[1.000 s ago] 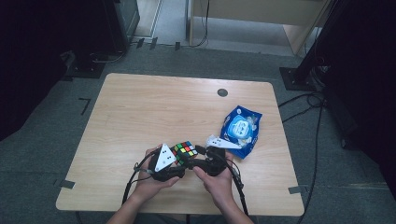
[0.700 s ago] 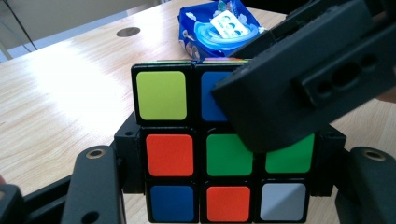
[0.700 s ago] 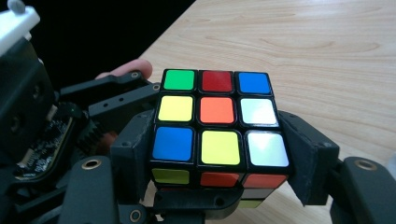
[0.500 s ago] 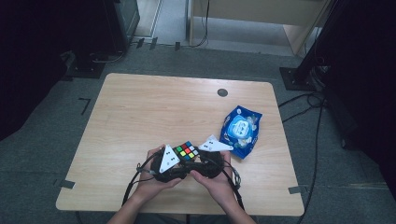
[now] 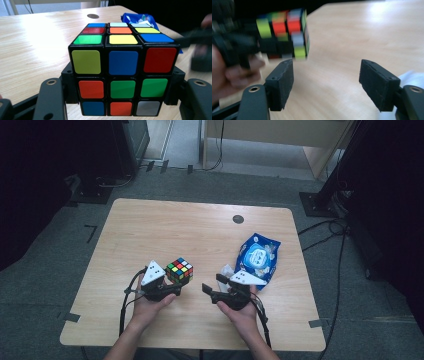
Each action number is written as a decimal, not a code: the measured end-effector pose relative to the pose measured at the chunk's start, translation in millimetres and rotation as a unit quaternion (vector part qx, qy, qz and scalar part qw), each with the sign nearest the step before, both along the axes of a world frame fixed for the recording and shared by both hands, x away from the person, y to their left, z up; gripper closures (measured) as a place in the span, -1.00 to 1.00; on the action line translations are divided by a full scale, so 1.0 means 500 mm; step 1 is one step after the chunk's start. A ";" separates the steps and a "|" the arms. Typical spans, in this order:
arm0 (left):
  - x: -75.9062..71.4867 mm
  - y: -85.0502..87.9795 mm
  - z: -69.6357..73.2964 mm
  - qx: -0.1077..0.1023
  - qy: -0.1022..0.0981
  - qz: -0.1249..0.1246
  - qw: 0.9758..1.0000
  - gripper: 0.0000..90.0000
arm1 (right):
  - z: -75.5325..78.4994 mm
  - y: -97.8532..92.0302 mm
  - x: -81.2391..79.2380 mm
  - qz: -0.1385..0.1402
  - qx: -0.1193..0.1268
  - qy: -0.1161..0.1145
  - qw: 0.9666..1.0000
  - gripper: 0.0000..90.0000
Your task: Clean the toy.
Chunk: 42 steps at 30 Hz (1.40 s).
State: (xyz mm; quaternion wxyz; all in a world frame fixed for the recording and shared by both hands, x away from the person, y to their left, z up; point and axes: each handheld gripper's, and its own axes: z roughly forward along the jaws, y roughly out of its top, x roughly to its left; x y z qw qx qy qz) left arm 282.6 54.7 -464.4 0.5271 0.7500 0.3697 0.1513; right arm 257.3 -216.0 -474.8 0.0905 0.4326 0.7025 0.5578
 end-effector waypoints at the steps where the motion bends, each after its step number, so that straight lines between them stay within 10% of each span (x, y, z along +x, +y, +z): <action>1: 0.000 -0.001 0.001 -0.003 0.001 0.000 1.000 -0.24 | -0.013 0.016 0.000 0.012 -0.008 0.000 1.000 -0.41; 9: -0.014 -0.040 -0.003 -0.009 0.013 -0.032 0.999 -0.24 | -0.020 0.104 -0.019 0.021 -0.023 -0.026 0.999 -0.51; 25: -0.016 -0.049 -0.004 -0.017 0.027 -0.042 0.999 -0.25 | -0.020 0.103 -0.032 0.015 -0.057 -0.072 0.996 -0.24; 34: -0.007 -0.040 0.001 -0.024 0.044 -0.063 0.997 -0.26 | -0.033 0.114 -0.046 0.028 -0.146 -0.140 0.979 -0.24; 42: -0.009 -0.037 0.003 -0.005 0.029 -0.048 0.998 -0.25 | -0.041 0.117 -0.041 0.030 -0.179 -0.146 0.972 -0.33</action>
